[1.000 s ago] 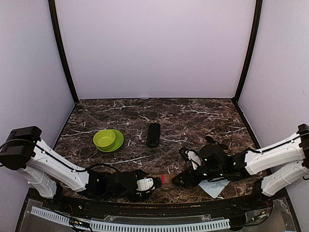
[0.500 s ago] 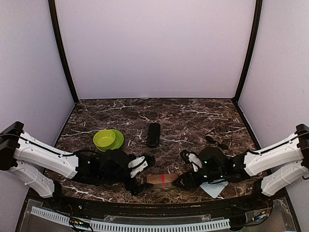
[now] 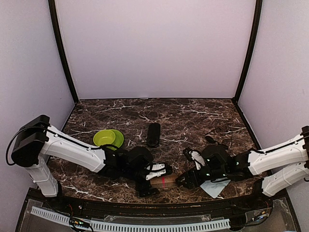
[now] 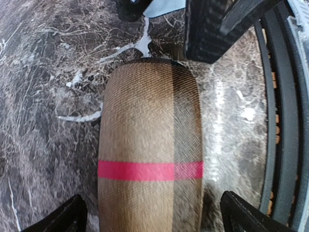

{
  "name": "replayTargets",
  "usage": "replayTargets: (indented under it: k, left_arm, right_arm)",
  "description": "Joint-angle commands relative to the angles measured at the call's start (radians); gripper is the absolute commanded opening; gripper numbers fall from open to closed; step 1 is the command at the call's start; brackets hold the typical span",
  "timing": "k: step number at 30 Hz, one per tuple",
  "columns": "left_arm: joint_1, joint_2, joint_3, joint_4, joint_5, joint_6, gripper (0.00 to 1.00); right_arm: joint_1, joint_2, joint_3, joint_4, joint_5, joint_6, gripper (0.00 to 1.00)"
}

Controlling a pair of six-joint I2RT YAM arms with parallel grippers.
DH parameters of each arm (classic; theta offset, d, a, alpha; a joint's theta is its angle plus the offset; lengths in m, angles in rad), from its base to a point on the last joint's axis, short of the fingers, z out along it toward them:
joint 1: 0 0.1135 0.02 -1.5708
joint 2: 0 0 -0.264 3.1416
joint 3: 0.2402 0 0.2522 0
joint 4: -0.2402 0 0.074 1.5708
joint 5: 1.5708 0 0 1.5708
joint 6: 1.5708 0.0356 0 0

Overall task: Organize the sunglasses
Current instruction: Move the case with sunglasses to the center of the board.

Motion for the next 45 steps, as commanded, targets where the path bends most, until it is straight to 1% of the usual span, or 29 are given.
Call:
replayTargets:
  k: [1, 3, 6, 8, 12, 14, 16, 18, 21, 24, 26, 29, 32, 36, 39, 43, 45]
  left_arm:
    - [0.011, 0.057, 0.069, -0.072, -0.016, 0.059, 0.98]
    - [0.016, 0.076, 0.085, -0.091, -0.022, 0.061, 0.91]
    - [0.038, 0.065, 0.076, -0.108, -0.022, 0.053, 0.77]
    - [0.067, 0.031, 0.054, -0.122, -0.021, 0.045, 0.67]
    - [0.121, -0.048, 0.001, -0.150, -0.045, 0.019, 0.54]
    - [0.149, -0.088, -0.045, -0.153, -0.065, -0.024, 0.48]
    - [0.181, -0.132, -0.094, -0.142, -0.092, -0.069, 0.45]
    - [0.214, -0.181, -0.101, -0.163, -0.108, -0.109, 0.43]
    - [0.288, -0.238, -0.121, -0.172, -0.148, -0.167, 0.42]
    - [0.362, -0.254, -0.114, -0.206, -0.174, -0.228, 0.42]
    - [0.398, -0.240, -0.105, -0.221, -0.189, -0.244, 0.43]
    - [0.455, -0.196, -0.080, -0.241, -0.166, -0.255, 0.43]
    - [0.476, -0.150, -0.052, -0.240, -0.151, -0.249, 0.43]
    - [0.492, -0.097, -0.026, -0.248, -0.117, -0.255, 0.46]
    - [0.500, -0.080, -0.021, -0.251, -0.078, -0.256, 0.53]
    - [0.502, -0.093, -0.016, -0.256, -0.067, -0.260, 0.72]
    - [0.502, -0.119, -0.016, -0.251, -0.082, -0.265, 0.78]
  right_arm:
    - [-0.023, -0.028, 0.024, -0.002, 0.004, -0.015, 0.81]
    - [-0.033, -0.029, 0.027, -0.012, -0.002, -0.020, 0.81]
    - [-0.051, -0.031, 0.039, -0.034, -0.007, -0.036, 0.82]
    - [-0.063, -0.035, 0.049, -0.048, -0.009, -0.049, 0.82]
    - [-0.090, -0.037, 0.052, -0.036, -0.027, -0.069, 0.82]
    - [-0.105, -0.034, 0.051, -0.025, -0.035, -0.076, 0.82]
    - [-0.127, -0.024, 0.057, -0.015, -0.045, -0.087, 0.82]
    - [-0.150, -0.009, 0.067, -0.011, -0.055, -0.098, 0.82]
    - [-0.180, 0.012, 0.088, -0.009, -0.072, -0.118, 0.82]
    - [-0.212, 0.022, 0.106, -0.017, -0.062, -0.121, 0.82]
    - [-0.230, 0.016, 0.119, -0.032, -0.045, -0.114, 0.82]
    - [-0.256, 0.002, 0.153, -0.077, -0.014, -0.105, 0.82]
    - [-0.268, 0.000, 0.197, -0.135, 0.013, -0.110, 0.82]
    - [-0.282, -0.010, 0.206, -0.146, 0.019, -0.114, 0.82]
    - [-0.287, -0.012, 0.204, -0.146, 0.019, -0.111, 0.83]
    - [-0.291, -0.011, 0.211, -0.147, 0.019, -0.109, 0.82]
    - [-0.292, -0.010, 0.215, -0.147, 0.019, -0.109, 0.83]
